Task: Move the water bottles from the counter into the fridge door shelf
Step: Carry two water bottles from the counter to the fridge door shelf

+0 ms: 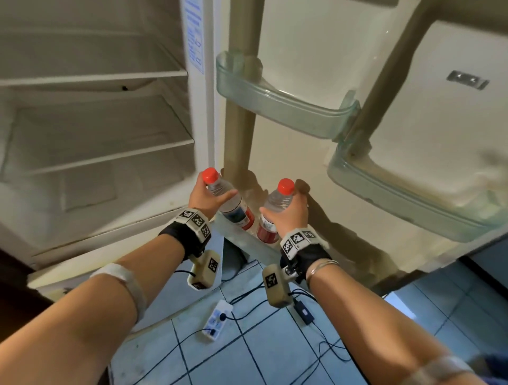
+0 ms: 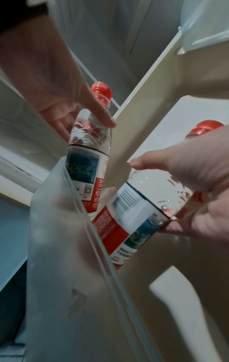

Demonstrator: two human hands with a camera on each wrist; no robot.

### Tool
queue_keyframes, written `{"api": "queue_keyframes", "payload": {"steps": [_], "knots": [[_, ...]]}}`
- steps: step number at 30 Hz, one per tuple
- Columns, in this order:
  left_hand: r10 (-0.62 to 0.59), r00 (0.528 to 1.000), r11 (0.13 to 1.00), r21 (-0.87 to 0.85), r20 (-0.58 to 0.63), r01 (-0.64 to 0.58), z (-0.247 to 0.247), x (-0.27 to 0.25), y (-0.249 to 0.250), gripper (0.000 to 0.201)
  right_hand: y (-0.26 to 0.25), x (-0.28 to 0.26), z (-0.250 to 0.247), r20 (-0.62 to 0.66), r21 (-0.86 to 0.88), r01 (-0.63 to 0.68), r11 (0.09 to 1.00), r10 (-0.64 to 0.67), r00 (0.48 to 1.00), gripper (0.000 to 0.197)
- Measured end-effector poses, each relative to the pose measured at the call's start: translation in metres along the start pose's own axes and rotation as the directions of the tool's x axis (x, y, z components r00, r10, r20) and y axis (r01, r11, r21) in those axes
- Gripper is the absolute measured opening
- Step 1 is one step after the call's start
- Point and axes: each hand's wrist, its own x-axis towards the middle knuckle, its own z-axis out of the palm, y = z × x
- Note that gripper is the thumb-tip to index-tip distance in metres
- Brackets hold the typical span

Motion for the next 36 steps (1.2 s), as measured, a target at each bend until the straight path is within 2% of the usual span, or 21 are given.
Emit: {"api": "queue_keyframes", "payload": {"steps": [7,12,16,18,21,25,31,34,36], "knots": [[-0.047,0.998,0.999,0.003,0.036,0.047,-0.008,-0.008,0.001,0.065,-0.003,0.002,-0.001,0.012,0.025,0.006,1.0,-0.006,1.0,0.069],[-0.098,0.993,0.99,0.113,0.072,0.09,-0.024,-0.014,0.002,0.07,-0.016,-0.007,-0.011,-0.002,0.035,0.119,0.992,-0.119,0.993,0.076],[-0.093,0.994,0.985,0.153,0.062,0.083,-0.039,-0.021,0.008,0.072,-0.036,-0.022,-0.015,-0.039,-0.012,0.305,0.952,-0.305,0.951,0.058],[-0.06,0.997,0.983,0.179,0.057,0.049,-0.051,-0.024,0.015,0.072,-0.051,-0.029,-0.012,-0.015,-0.037,0.392,0.919,-0.393,0.919,0.048],[0.0,0.999,0.969,0.245,0.039,-0.009,-0.077,-0.031,0.024,0.071,-0.075,-0.04,-0.001,0.074,0.013,0.452,0.892,-0.452,0.889,0.042],[0.035,0.999,0.948,0.317,-0.014,-0.029,-0.115,-0.044,0.026,0.066,-0.098,-0.056,0.023,0.189,0.025,0.474,0.88,-0.469,0.863,0.04],[0.044,0.987,0.9,0.435,-0.155,0.028,-0.175,-0.077,0.017,0.065,-0.133,-0.082,0.076,0.398,0.161,0.552,0.818,-0.565,0.723,0.046],[0.03,0.963,0.885,0.454,-0.266,0.098,-0.201,-0.101,0.012,0.065,-0.148,-0.094,0.103,0.505,0.223,0.577,0.785,-0.6,0.621,0.048],[0.02,0.937,0.875,0.459,-0.35,0.153,-0.218,-0.123,0.006,0.064,-0.156,-0.107,0.12,0.573,0.259,0.6,0.756,-0.621,0.535,0.048]]}}
